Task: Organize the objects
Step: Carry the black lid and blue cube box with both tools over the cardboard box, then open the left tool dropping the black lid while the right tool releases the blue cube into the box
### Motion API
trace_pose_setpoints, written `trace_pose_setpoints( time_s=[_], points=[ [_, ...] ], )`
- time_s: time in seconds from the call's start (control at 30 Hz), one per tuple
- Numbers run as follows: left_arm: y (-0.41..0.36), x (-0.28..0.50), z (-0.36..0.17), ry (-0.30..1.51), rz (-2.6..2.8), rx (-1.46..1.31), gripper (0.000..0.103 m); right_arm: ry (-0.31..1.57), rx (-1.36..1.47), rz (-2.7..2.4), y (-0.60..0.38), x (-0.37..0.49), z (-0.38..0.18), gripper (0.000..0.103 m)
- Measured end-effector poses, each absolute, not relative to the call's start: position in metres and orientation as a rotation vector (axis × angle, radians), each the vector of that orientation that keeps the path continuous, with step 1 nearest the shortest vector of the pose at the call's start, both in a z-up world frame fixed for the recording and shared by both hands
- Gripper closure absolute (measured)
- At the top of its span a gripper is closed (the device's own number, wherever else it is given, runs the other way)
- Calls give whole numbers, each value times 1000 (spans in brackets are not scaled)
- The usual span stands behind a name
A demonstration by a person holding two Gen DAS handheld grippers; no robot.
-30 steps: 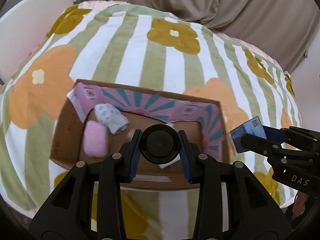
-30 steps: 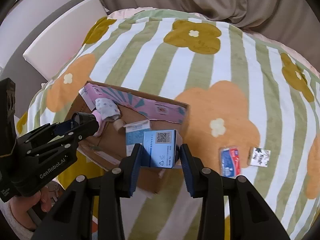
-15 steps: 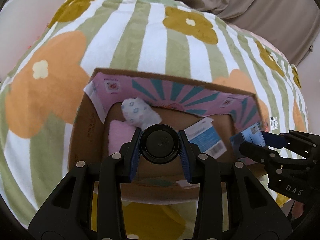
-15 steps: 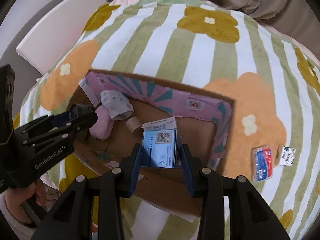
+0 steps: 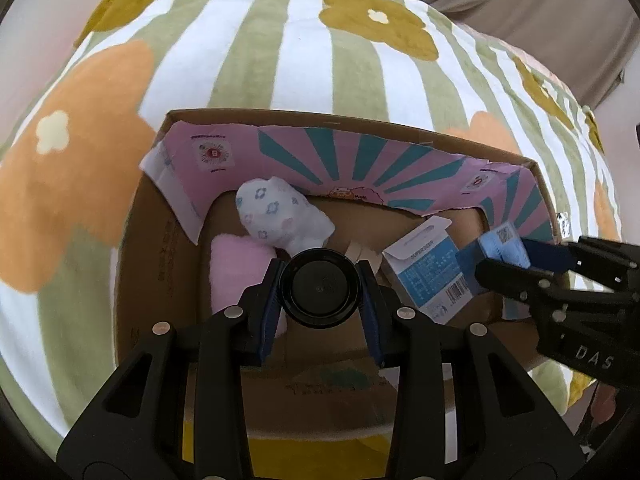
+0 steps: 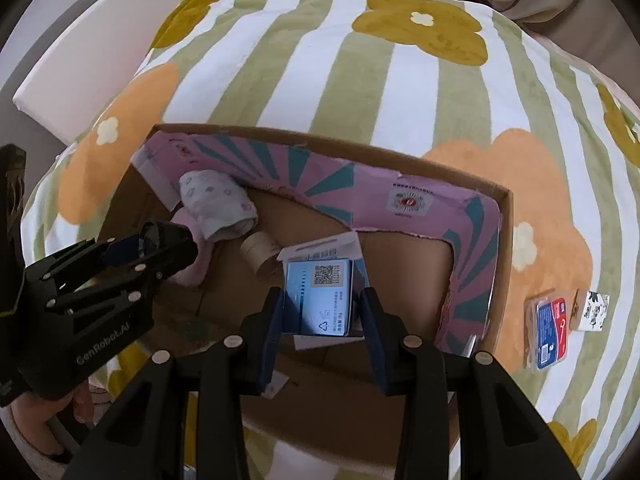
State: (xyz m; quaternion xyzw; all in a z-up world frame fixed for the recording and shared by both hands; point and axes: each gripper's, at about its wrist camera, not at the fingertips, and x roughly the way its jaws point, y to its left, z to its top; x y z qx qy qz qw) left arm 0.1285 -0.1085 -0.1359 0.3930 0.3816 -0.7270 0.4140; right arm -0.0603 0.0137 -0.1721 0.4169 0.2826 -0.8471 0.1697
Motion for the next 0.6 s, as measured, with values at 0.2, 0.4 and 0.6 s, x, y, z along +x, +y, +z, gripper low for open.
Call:
trace_pose_setpoints(
  time_s=[0.2, 0.4, 0.6],
  points=[
    [-114, 118, -145, 926, -1838, 1043, 71, 776, 1172, -2452, 17, -75, -168, 68],
    [-111, 110, -163, 937, -1837, 1102, 71, 742, 1185, -2487, 28, -89, -171, 68],
    [-106, 105, -165, 906, -1832, 1140, 71, 750, 1169, -2471, 29, -88, -167, 68]
  ],
)
